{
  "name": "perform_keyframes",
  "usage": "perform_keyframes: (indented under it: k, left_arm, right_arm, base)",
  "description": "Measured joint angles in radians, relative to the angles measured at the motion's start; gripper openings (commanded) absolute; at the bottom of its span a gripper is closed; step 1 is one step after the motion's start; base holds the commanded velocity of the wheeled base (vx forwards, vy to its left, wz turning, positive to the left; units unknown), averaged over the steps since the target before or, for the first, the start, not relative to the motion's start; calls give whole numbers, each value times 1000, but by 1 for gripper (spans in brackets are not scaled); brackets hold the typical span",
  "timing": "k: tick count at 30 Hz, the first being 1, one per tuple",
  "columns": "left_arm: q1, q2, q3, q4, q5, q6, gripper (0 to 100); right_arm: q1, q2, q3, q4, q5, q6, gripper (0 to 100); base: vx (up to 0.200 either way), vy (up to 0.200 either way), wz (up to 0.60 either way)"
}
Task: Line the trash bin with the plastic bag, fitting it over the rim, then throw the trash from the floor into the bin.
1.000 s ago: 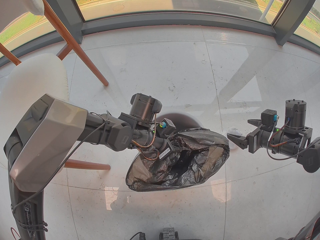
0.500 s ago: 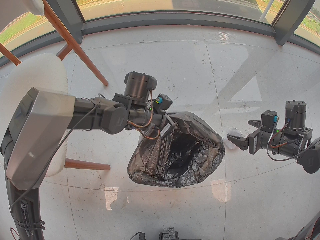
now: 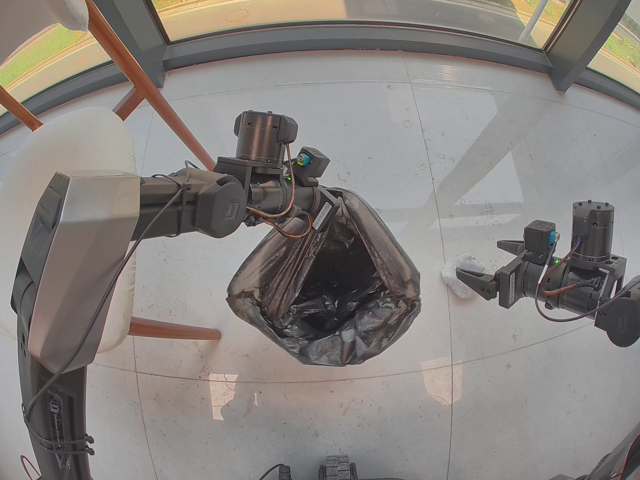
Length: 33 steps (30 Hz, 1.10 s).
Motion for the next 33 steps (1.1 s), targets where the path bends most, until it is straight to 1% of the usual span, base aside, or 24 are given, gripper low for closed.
perform_keyframes:
  k: [1, 12, 20, 26, 30, 33]
  left_arm:
    - [0, 3, -1, 2, 0, 0, 100]
    - [-3, 9, -7, 23, -7, -3, 100]
    - [0, -22, 13, 102, -8, -2, 100]
    - [13, -25, -23, 74, -2, 3, 100]
    - [16, -39, -11, 81, -1, -2, 100]
    - [18, -79, 26, 101, -1, -26, 100]
  right_arm:
    - [0, 0, 0, 0, 0, 0, 100]
    - [-2, -1, 9, 0, 0, 0, 100]
    - [-1, -2, 27, -20, 0, 0, 100]
    - [-4, -4, 33, -27, 0, 0, 100]
    - [-24, -9, 38, -27, 0, 0, 100]
    - [-61, -13, 46, -27, 1, 0, 100]
  base:
    - [0, 0, 0]
    - [0, 0, 0]
    - [0, 0, 0]
    - [0, 0, 0]
    - [0, 0, 0]
    - [0, 0, 0]
